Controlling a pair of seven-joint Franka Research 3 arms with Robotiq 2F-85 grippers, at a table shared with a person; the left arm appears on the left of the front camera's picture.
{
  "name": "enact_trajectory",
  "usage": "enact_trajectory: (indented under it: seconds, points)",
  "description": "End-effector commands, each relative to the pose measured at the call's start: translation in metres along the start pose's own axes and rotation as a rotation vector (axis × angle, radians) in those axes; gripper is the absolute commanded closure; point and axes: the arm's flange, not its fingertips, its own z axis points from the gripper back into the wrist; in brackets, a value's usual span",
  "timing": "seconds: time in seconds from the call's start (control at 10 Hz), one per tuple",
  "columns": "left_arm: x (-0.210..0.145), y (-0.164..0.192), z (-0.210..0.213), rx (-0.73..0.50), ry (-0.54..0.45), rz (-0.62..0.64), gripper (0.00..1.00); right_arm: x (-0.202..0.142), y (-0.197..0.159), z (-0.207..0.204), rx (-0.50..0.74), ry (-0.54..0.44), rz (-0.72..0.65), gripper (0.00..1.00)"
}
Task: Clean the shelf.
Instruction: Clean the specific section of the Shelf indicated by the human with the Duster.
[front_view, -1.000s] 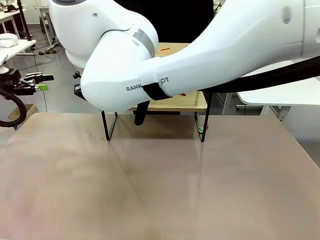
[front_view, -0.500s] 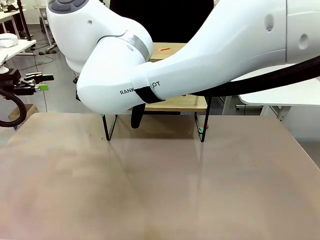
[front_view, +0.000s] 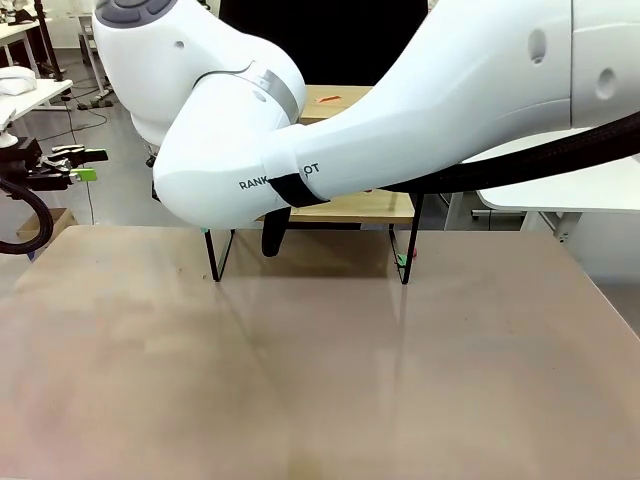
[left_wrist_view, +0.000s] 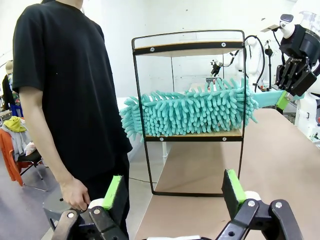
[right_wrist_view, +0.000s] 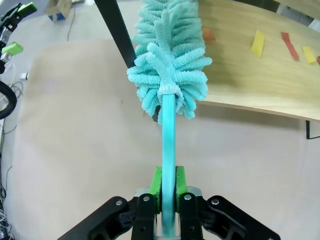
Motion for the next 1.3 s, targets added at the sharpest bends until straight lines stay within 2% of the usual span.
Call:
enact_trajectory:
  seconds: [0.0,0.4,0.6,1.0,1.2]
  points:
    - [0.003,-0.002,0.000,-0.003,0.002,-0.015,0.00,0.000,-0.010,-0.005,-0.003,0.015,-0.015,0.87]
    - [0.003,-0.002,0.000,-0.003,0.002,-0.015,0.00,-0.002,-0.066,-0.019,-0.038,0.056,-0.092,0.87]
    - [0.003,-0.002,0.000,-0.003,0.002,-0.015,0.00,-0.005,-0.110,-0.023,-0.039,0.099,-0.142,0.87]
    - [0.003,-0.002,0.000,-0.003,0.002,-0.015,0.00,-0.011,-0.200,-0.010,-0.030,0.112,-0.226,0.87]
    - [0.003,-0.002,0.000,-0.003,0.002,-0.015,0.00,-0.012,-0.242,-0.003,-0.070,0.109,-0.271,0.87]
